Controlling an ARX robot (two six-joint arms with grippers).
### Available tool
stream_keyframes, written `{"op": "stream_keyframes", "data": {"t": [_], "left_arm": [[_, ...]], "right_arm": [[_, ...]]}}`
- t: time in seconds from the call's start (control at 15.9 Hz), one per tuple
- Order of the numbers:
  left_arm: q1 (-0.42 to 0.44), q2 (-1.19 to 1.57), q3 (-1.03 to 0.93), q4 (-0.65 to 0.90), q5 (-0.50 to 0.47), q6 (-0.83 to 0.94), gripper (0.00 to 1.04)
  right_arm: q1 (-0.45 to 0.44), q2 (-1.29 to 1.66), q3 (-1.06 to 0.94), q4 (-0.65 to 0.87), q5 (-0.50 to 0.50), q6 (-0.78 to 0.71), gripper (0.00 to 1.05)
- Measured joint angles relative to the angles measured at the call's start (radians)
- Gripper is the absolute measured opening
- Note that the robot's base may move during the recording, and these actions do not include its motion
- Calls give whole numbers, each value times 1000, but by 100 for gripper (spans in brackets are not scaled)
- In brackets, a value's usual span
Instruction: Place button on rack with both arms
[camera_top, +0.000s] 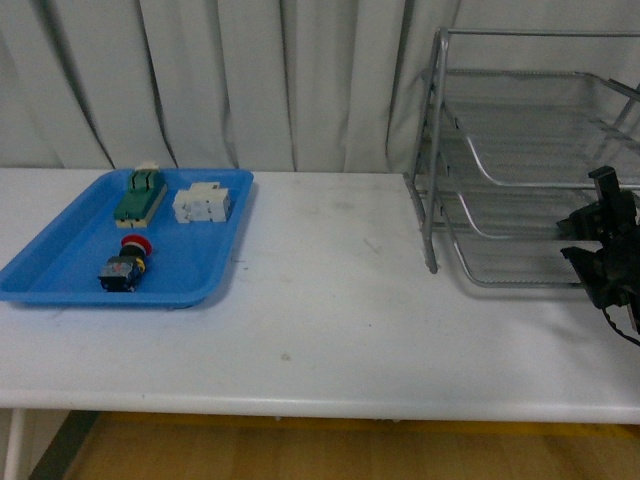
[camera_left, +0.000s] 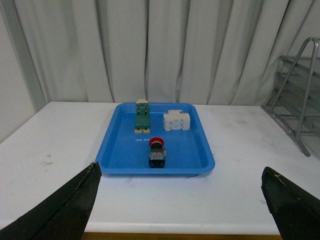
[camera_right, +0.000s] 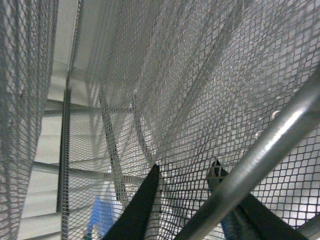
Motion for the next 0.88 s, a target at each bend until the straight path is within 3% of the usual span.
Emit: {"op": "stream_keyframes", "data": {"t": [0.13, 0.19, 0.25, 0.57, 0.82, 0.88], "left_arm": [[0, 0, 0, 0, 0, 0, 98], [0, 0, 0, 0, 0, 0, 98], [0, 0, 0, 0, 0, 0, 98], [0, 0, 0, 0, 0, 0, 98], [0, 0, 0, 0, 0, 0, 98], [0, 0, 0, 0, 0, 0, 98]], "right_arm": [[-5, 0, -27, 43, -2, 37, 21], [-5, -12, -71, 98, -5, 97, 10], [-16, -27, -132, 153, -21, 200, 5], [-45, -100, -398, 344, -77, 259, 3], [-64, -135, -517, 364, -111, 258, 3], [-64, -135, -520, 352, -117, 232, 15]]}}
